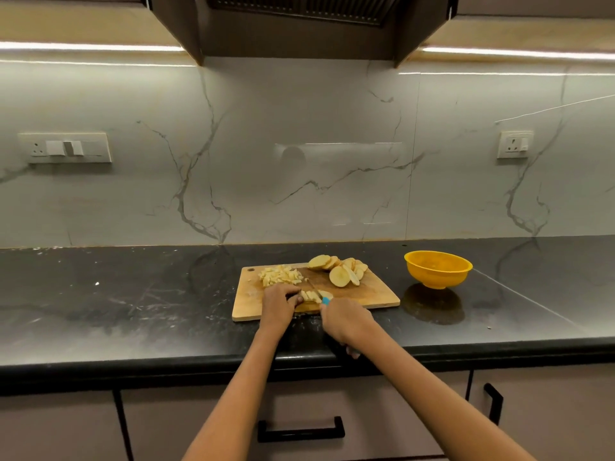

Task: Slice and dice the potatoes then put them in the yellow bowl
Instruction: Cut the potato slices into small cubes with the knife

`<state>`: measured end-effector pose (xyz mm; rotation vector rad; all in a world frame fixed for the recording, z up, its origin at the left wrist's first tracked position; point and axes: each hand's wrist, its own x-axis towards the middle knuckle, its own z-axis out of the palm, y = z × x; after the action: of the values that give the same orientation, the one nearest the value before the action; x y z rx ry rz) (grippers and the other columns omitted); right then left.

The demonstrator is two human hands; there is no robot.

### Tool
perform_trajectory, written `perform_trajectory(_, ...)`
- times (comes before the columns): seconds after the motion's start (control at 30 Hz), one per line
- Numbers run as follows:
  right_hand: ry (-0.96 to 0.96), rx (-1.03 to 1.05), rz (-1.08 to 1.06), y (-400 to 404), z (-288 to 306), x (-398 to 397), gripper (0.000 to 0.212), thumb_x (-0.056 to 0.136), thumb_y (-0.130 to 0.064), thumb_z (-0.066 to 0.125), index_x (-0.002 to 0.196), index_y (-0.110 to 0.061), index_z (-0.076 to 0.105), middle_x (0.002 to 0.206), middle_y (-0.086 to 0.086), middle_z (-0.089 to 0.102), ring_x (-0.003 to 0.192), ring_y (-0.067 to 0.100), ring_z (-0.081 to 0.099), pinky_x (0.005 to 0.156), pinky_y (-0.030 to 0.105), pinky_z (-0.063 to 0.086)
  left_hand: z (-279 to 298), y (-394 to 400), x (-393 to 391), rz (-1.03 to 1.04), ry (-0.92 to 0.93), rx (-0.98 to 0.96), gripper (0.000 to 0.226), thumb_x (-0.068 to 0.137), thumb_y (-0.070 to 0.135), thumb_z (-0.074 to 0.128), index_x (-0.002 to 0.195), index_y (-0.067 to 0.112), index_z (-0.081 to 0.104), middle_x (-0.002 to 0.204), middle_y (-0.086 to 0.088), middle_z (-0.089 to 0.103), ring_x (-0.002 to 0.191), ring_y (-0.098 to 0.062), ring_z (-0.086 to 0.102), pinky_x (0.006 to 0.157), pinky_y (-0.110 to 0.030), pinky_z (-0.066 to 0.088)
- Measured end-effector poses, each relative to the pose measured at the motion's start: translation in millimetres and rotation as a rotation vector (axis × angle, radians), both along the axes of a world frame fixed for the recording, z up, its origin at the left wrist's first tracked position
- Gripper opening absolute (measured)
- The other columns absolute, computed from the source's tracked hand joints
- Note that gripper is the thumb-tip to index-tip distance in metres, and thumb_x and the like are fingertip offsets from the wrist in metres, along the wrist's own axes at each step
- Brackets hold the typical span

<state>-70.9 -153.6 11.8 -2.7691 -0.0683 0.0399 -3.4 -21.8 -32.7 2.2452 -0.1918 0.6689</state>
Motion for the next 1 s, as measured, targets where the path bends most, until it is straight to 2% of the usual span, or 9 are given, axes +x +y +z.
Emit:
perform_trajectory(0.07,0.016,0.076,-0.062,-10.0,-0.9,-1.7,0.041,0.103,-0.026,0.029,0.071,-0.005,0.044,0.065,0.009,0.055,0.059,0.024,0.061,0.059,0.031,0.052,-1.6,2.0,2.9,0.008,0.036,-0.028,0.03,0.081,0.01,0.069,0.111,0.003,0.067,0.114,-0.011,0.067,0.11,-0.019,0.058,0.091,-0.019,0.037)
perform_trajectory(0.23,0.104,0.128,-0.14,-19.2,-3.9,-2.8,0.038,0.101,-0.025,0.031,0.074,-0.004,0.047,0.072,0.009,0.057,0.078,0.025,0.06,0.077,0.034,0.053,-2.7,-1.6,2.7,-0.031,0.064,-0.075,0.05,0.07,0.019,0.081,0.113,0.0,0.064,0.11,-0.009,0.067,0.103,-0.017,0.061,0.082,-0.013,0.042)
perform_trajectory(0.33,0.281,0.298,-0.127,-6.9,0.6,0.9,0.04,0.103,-0.024,0.027,0.088,0.007,0.046,0.074,0.017,0.057,0.06,0.024,0.058,0.055,0.03,0.051,0.9,-6.5,-3.6,-0.058,0.037,-0.043,0.026,0.064,0.022,0.085,0.084,0.016,0.068,0.081,0.004,0.059,0.078,-0.009,0.058,0.071,-0.023,0.052)
perform_trajectory(0.4,0.318,0.369,-0.112,3.1,5.7,3.6,0.038,0.104,-0.027,0.027,0.106,0.007,0.043,0.074,0.017,0.055,0.056,0.022,0.056,0.05,0.028,0.05,2.8,-5.2,-4.6,-0.048,0.019,-0.008,0.045,0.064,0.023,0.085,0.065,0.038,0.042,0.071,0.008,0.05,0.072,-0.009,0.051,0.07,-0.032,0.053)
perform_trajectory(0.47,0.315,0.388,-0.077,9.5,8.7,8.6,0.041,0.104,-0.029,0.026,0.122,0.005,0.04,0.075,0.015,0.055,0.057,0.02,0.056,0.051,0.027,0.05,5.2,-4.9,-6.1,-0.009,-0.006,0.023,0.053,0.067,0.022,0.083,0.063,0.039,0.032,0.072,0.005,0.049,0.07,-0.01,0.049,0.069,-0.034,0.052)
perform_trajectory(0.6,0.297,0.423,-0.085,3.1,8.1,20.0,0.035,0.103,-0.026,0.029,0.121,0.002,0.039,0.08,0.014,0.055,0.058,0.018,0.056,0.043,0.024,0.046,4.7,-2.0,0.2,0.022,-0.012,0.013,0.022,0.072,0.023,0.08,0.079,0.021,0.059,0.079,0.001,0.053,0.077,-0.012,0.052,0.071,-0.031,0.047)
perform_trajectory(0.67,0.299,0.416,-0.137,-5.6,4.9,18.3,0.033,0.102,-0.029,0.03,0.108,0.001,0.043,0.08,0.014,0.056,0.058,0.019,0.056,0.044,0.025,0.047,0.2,1.1,9.3,0.073,-0.022,0.039,0.026,0.073,0.028,0.078,0.088,0.011,0.065,0.085,-0.004,0.061,0.085,-0.017,0.057,0.072,-0.026,0.04)
perform_trajectory(0.9,0.212,0.139,-0.06,-9.4,4.5,2.7,0.034,0.102,-0.021,0.031,0.082,-0.002,0.05,0.074,0.009,0.052,0.1,0.03,0.064,0.089,0.034,0.052,-2.5,-6.8,14.2,0.017,-0.012,0.075,0.059,0.07,0.028,0.08,0.12,0.004,0.06,0.119,-0.011,0.063,0.112,-0.021,0.055,0.094,-0.026,0.039)
perform_trajectory(1.0,0.293,0.207,0.014,-1.0,6.4,15.0,0.034,0.103,-0.02,0.026,0.105,0.004,0.049,0.073,0.013,0.053,0.073,0.026,0.063,0.067,0.029,0.052,-0.1,-8.4,13.0,0.006,-0.025,0.07,0.055,0.071,0.024,0.08,0.119,0.003,0.061,0.115,-0.012,0.065,0.105,-0.022,0.057,0.09,-0.028,0.041)
